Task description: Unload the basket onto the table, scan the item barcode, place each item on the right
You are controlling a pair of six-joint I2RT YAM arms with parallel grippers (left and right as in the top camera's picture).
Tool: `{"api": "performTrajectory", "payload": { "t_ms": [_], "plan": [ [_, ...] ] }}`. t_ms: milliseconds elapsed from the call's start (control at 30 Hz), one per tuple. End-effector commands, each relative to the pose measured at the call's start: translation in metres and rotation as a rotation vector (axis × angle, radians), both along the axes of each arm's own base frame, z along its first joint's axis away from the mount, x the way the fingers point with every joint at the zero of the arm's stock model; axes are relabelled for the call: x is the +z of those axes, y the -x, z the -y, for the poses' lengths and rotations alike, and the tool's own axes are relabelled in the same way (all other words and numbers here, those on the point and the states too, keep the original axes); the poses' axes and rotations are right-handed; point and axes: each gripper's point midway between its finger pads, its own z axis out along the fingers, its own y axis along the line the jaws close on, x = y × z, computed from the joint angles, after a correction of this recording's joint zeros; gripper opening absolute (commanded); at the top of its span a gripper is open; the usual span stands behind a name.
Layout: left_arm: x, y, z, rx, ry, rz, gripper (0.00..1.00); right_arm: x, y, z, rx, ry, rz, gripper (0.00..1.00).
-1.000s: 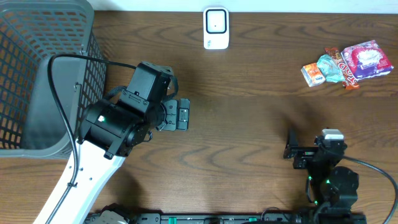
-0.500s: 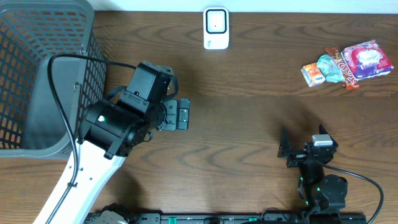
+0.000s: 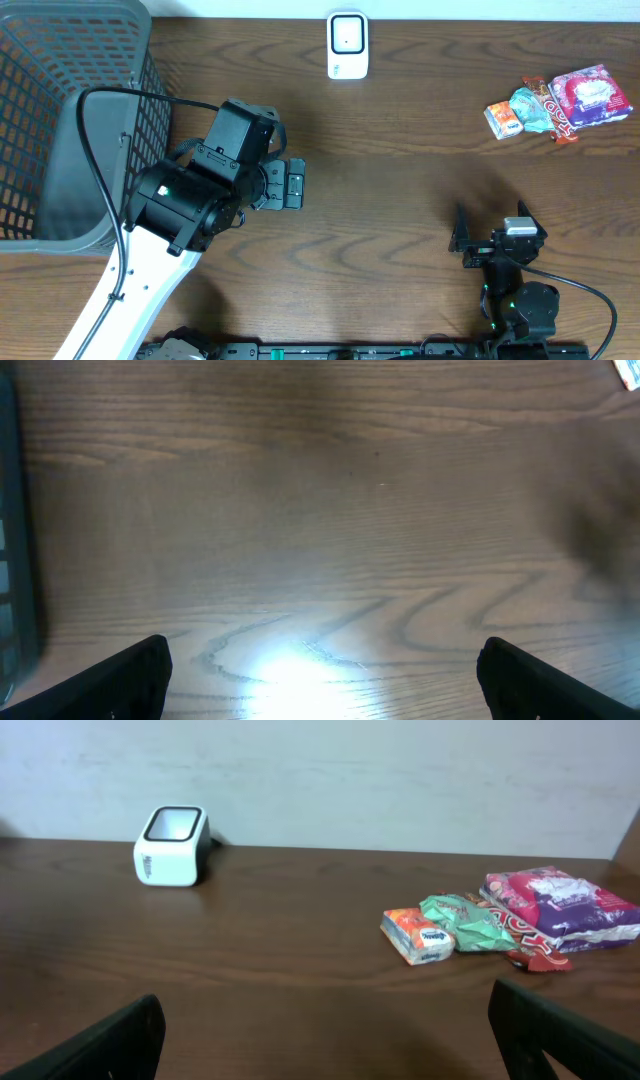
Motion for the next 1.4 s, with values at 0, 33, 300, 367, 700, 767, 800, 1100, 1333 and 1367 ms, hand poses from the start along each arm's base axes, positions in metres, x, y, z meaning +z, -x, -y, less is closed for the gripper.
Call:
{"api": "performTrajectory", "payload": {
  "t_ms": [0, 33, 300, 367, 700, 767, 800, 1100, 1333, 1367],
  "plan": [
    [0.0011, 0.0007, -0.0003, 0.000, -0.003, 0.003, 0.98, -0.0007, 0.0001, 0.0009, -0.010, -0.032, 0.003, 0.99],
    [0.0011, 0.0007, -0.0003, 0.000, -0.003, 0.003, 0.98, -0.0007, 0.0001, 0.0009, -0.012, -0.055, 0.002, 0.99],
    [0.0011, 0.0007, -0.0003, 0.000, -0.003, 0.003, 0.98, -0.0015, 0.0002, -0.0006, -0.007, -0.106, -0.003, 0.99],
    [0.0011, 0.0007, -0.0003, 0.000, -0.003, 0.003, 0.98, -0.0015, 0.0003, -0.0007, -0.004, -0.083, -0.002, 0.99],
    [0.0011, 0.0007, -0.0003, 0.000, -0.003, 0.003, 0.98, -0.0007, 0.0002, -0.0018, 0.003, -0.070, 0.001, 0.99],
    [0.0011, 0.0007, -0.0003, 0.000, -0.003, 0.003, 0.98, -0.0007, 0.0002, -0.0020, 0.004, -0.069, 0.001, 0.99],
    [0.0011, 0.0007, -0.0003, 0.000, -0.003, 0.003, 0.98, -0.0006, 0.0002, -0.0019, 0.003, -0.069, 0.002, 0.99],
    [0.0011, 0.0007, -0.0003, 0.000, -0.003, 0.003, 0.98, -0.0008, 0.0002, -0.0019, 0.003, -0.070, 0.001, 0.99],
    [0.0011, 0.0007, -0.0003, 0.000, -0.003, 0.003, 0.98, -0.0007, 0.0002, -0.0019, 0.003, -0.069, 0.001, 0.99],
    [0.0011, 0.0007, -0.0003, 0.000, -0.003, 0.003, 0.98, -0.0008, 0.0002, -0.0019, 0.003, -0.070, 0.001, 0.99]
  ]
}}
